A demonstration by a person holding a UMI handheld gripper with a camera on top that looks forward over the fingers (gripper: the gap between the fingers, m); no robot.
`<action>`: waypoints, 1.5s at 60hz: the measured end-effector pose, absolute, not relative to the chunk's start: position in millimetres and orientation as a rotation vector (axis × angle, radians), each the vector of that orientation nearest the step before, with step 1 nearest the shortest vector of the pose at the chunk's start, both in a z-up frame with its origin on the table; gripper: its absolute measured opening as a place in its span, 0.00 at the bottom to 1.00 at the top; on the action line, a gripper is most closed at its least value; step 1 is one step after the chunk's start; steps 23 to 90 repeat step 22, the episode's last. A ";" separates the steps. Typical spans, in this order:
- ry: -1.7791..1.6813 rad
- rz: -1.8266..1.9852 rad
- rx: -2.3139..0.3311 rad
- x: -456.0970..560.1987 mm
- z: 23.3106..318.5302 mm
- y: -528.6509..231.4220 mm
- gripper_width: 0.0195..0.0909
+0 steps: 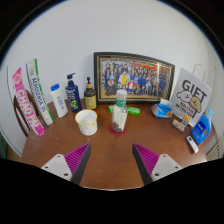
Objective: Pour water
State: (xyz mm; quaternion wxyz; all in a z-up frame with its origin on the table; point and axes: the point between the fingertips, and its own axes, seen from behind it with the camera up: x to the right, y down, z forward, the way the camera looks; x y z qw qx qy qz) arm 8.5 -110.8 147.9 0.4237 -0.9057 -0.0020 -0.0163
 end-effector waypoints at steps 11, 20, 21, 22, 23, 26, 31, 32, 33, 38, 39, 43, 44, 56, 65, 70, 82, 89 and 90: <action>-0.040 -0.063 -2.248 -1.4 166.3 -150.0 0.92; -0.040 -0.077 -2.221 -0.7 172.6 -159.6 0.93; -0.039 -0.076 -2.221 -0.4 173.5 -159.9 0.93; -0.038 -0.077 -2.218 0.1 174.6 -160.3 0.92; -0.038 -0.077 -2.218 0.1 174.6 -160.3 0.92; -0.038 -0.077 -2.218 0.1 174.6 -160.3 0.92; -0.038 -0.077 -2.218 0.1 174.6 -160.3 0.92; -0.038 -0.077 -2.218 0.1 174.6 -160.3 0.92; -0.038 -0.077 -2.218 0.1 174.6 -160.3 0.92; -0.038 -0.077 -2.218 0.1 174.6 -160.3 0.92; -0.038 -0.077 -2.218 0.1 174.6 -160.3 0.92; -0.038 -0.077 -2.218 0.1 174.6 -160.3 0.92; -0.038 -0.077 -2.218 0.1 174.6 -160.3 0.92; -0.038 -0.077 -2.218 0.1 174.6 -160.3 0.92; -0.038 -0.077 -2.218 0.1 174.6 -160.3 0.92; -0.038 -0.077 -2.218 0.1 174.6 -160.3 0.92; -0.038 -0.077 -2.218 0.1 174.6 -160.3 0.92; -0.038 -0.077 -2.218 0.1 174.6 -160.3 0.92; -0.038 -0.077 -2.218 0.1 174.6 -160.3 0.92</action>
